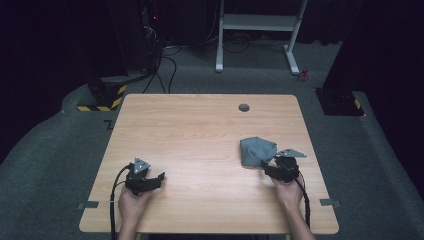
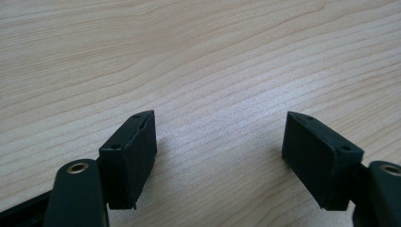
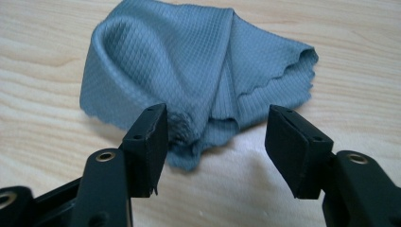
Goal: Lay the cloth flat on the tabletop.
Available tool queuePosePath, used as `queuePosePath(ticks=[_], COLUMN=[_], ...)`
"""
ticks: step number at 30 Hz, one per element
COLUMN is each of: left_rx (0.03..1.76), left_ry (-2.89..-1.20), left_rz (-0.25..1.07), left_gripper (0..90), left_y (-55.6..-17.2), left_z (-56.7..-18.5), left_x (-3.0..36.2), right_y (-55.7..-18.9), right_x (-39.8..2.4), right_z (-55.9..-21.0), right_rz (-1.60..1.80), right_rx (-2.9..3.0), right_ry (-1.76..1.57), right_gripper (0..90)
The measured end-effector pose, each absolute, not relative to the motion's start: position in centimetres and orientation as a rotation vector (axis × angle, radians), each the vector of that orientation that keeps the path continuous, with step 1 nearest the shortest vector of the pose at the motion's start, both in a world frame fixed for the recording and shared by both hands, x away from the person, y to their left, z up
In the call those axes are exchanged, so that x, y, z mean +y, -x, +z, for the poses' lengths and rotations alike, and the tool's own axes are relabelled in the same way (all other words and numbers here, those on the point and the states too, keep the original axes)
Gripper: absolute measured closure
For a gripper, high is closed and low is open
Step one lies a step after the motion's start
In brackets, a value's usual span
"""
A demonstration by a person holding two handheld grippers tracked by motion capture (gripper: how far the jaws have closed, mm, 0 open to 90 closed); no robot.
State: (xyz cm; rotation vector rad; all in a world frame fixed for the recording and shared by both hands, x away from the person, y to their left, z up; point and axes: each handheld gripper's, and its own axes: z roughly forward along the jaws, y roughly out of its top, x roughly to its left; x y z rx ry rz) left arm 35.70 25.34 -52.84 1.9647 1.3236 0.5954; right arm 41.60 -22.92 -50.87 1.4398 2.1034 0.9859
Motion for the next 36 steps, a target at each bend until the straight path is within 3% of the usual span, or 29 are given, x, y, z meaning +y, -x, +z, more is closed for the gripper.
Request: queuePosePath(ticks=[13,15,16,19,20,24,36], left_rx=[1.323,1.324,1.323,1.323,1.322,1.322,1.321], left_ry=[-1.965,-1.964,-1.965,-1.965,-1.968,-1.967,-1.970], left_rz=[0.596,0.596,0.595,0.596,0.599,0.599,0.599], left_gripper=[27.3,27.3,27.3,27.3,27.4,27.4,27.4], left_y=[-35.7,-35.7,-35.7,-35.7,-35.7,-35.7,-35.7], left_z=[-52.8,-52.8,-52.8,-52.8,-52.8,-52.8,-52.8], left_x=[25.4,25.3,25.3,25.3,25.4,25.4,25.4], right_y=[-43.5,-43.5,-43.3,-43.2,-43.2,-43.1,-42.1], right_x=[-21.2,-21.2,-21.0,-20.9,-20.8,-20.8,-19.4], right_z=[-51.7,-51.7,-51.6,-51.6,-51.6,-51.5,-51.0], right_rz=[0.916,0.893,0.898,0.904,0.920,0.941,1.049], right_rx=[2.126,2.134,2.156,2.167,2.184,2.203,2.239], right_ry=[-1.470,-1.445,-1.429,-1.401,-1.394,-1.379,-1.312], right_gripper=[41.2,46.3,55.5,61.4,70.9,80.3,83.2])
